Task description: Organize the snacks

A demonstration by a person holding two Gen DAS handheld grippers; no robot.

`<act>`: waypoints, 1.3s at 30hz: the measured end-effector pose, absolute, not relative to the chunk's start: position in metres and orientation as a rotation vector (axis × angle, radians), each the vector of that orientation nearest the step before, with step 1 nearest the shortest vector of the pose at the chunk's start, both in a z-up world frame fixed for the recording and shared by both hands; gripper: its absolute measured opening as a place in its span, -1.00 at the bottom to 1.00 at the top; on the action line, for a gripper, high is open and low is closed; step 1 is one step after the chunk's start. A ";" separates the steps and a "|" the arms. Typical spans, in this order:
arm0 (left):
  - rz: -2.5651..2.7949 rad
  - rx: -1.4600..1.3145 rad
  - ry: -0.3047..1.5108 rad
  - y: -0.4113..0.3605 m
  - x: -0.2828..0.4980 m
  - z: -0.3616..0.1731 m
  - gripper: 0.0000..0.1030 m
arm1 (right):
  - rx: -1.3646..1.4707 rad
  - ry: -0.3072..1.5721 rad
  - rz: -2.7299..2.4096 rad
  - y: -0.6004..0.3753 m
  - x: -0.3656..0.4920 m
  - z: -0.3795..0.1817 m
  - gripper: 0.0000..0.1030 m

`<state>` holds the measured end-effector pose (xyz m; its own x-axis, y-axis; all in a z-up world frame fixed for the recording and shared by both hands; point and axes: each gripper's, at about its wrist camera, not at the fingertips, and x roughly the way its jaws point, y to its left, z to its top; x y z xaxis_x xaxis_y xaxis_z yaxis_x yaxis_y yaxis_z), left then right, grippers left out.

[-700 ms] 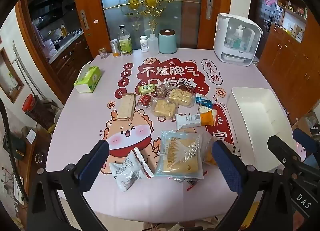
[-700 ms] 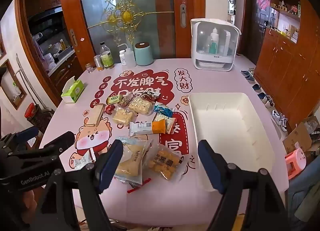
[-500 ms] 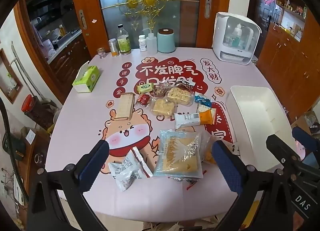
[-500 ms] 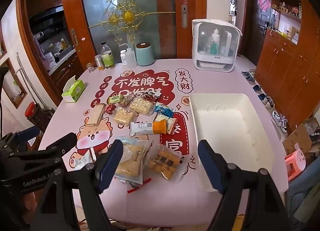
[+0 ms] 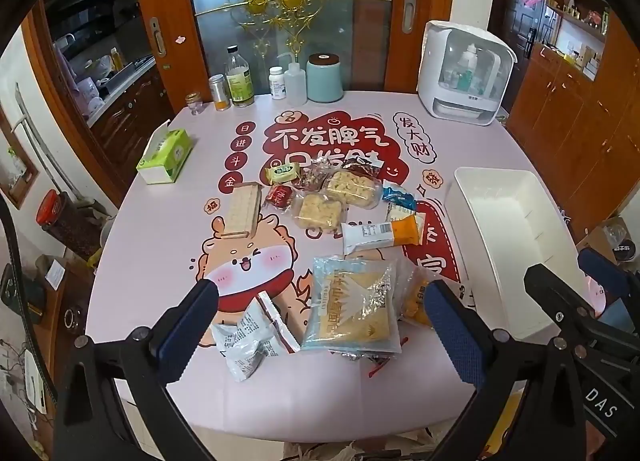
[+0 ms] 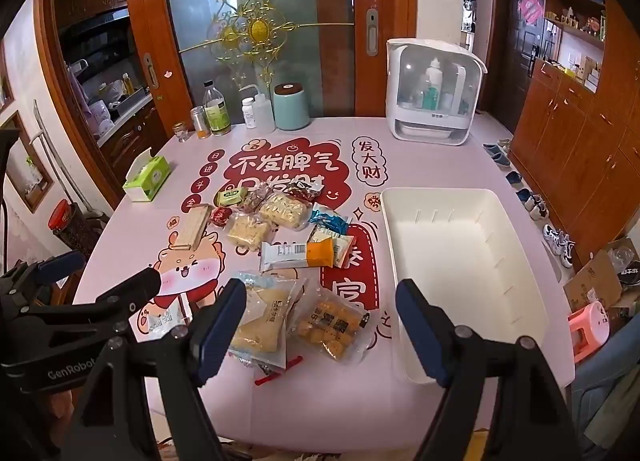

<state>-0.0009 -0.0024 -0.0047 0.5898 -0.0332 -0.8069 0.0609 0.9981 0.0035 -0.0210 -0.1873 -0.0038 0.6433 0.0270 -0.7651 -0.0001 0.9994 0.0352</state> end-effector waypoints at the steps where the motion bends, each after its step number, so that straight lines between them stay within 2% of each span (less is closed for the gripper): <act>1: -0.056 0.031 0.939 -0.002 0.000 -0.005 0.98 | 0.034 0.871 0.015 -0.188 -0.021 -0.004 0.51; 39: -0.073 0.024 0.972 0.006 0.000 -0.017 0.97 | 0.039 0.889 0.008 -0.183 -0.022 -0.012 0.51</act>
